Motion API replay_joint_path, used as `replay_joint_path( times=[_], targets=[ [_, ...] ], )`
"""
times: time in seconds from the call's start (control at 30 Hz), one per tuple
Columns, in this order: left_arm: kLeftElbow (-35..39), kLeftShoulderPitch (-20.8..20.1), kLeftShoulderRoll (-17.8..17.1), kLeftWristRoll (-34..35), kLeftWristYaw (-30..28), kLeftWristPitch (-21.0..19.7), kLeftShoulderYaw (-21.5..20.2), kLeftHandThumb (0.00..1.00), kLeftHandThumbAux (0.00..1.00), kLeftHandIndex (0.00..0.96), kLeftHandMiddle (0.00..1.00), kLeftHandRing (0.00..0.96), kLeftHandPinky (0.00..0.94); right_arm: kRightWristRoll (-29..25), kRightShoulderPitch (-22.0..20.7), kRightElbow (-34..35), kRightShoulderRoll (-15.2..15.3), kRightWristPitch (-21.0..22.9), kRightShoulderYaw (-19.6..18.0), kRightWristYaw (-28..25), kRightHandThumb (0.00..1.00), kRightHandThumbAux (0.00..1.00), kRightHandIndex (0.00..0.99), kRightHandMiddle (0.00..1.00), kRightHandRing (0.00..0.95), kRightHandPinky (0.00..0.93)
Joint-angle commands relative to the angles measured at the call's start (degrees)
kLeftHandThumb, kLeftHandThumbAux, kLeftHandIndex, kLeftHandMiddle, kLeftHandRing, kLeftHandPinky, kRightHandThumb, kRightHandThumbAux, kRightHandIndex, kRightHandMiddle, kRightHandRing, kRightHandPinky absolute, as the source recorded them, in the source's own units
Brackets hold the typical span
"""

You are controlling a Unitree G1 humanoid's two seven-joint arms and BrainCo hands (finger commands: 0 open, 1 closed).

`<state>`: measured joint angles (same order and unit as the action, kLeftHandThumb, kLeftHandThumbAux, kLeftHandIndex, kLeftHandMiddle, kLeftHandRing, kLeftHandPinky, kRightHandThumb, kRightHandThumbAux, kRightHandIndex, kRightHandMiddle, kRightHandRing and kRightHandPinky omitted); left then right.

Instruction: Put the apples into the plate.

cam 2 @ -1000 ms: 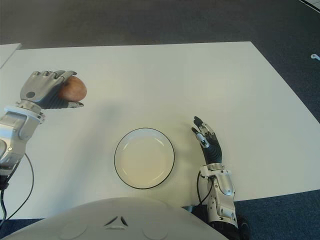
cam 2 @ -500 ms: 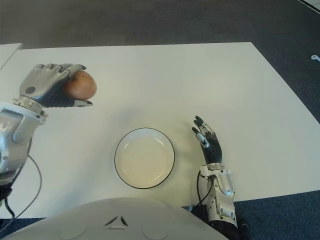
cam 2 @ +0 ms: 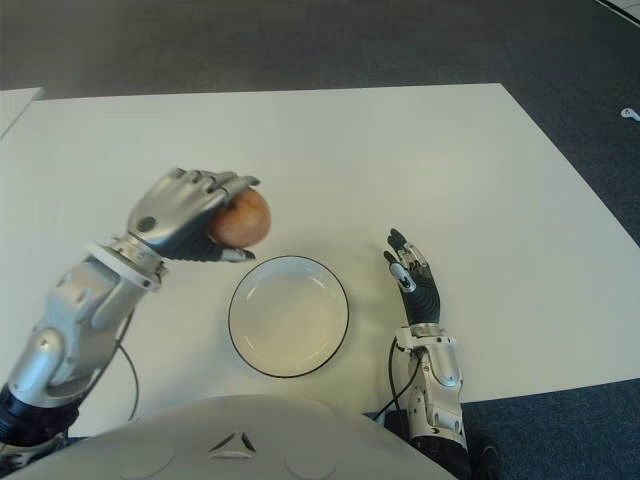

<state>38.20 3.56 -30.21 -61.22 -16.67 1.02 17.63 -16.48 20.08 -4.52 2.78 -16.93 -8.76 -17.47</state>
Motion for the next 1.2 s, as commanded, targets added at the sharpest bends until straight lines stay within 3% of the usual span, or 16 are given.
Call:
replay_joint_path(
  times=[0.03,0.27,0.53,0.73,1.0,1.2],
  targets=[
    [-2.14,-0.8,0.93,-4.27,2.32,4.59,3.62,0.857,0.663,0.41,0.534,0.847,0.815,0.89,0.72,-2.13,-0.8,0.5,0.49,0.69,0.36,0.524,0.246,0.122,0.025,0.0],
    [0.71,-1.06,3.15,-5.28,-5.05,7.28,7.37,0.858,0.66,0.415,0.536,0.843,0.832,1.56,0.33,-2.84,-1.2,-1.28,0.84,1.02,0.331,0.527,0.261,0.136,0.036,0.01],
    [-0.24,0.53,1.28,1.18,-8.29,10.91,6.33,0.857,0.66,0.416,0.543,0.835,0.833,1.43,-0.33,-3.46,-1.49,-1.15,1.08,1.79,0.341,0.534,0.272,0.134,0.035,0.003],
    [-1.08,-1.23,-0.11,6.54,-13.43,13.09,6.95,0.855,0.66,0.414,0.547,0.837,0.844,1.47,-0.61,-3.5,-1.54,-0.33,1.48,2.28,0.357,0.53,0.261,0.124,0.024,0.0],
    [-1.71,-2.91,-0.25,6.74,-15.36,15.75,7.3,0.853,0.662,0.409,0.55,0.853,0.861,1.31,-0.76,-3.09,-1.81,-0.12,2.01,2.57,0.361,0.527,0.267,0.133,0.035,0.0],
    [-0.75,-1.46,0.81,4.5,-15.71,15.5,7.93,0.852,0.663,0.407,0.549,0.854,0.858,1.04,-1.01,-3.09,-2.18,-0.18,2.12,2.54,0.372,0.523,0.246,0.133,0.033,0.0]
  ],
)
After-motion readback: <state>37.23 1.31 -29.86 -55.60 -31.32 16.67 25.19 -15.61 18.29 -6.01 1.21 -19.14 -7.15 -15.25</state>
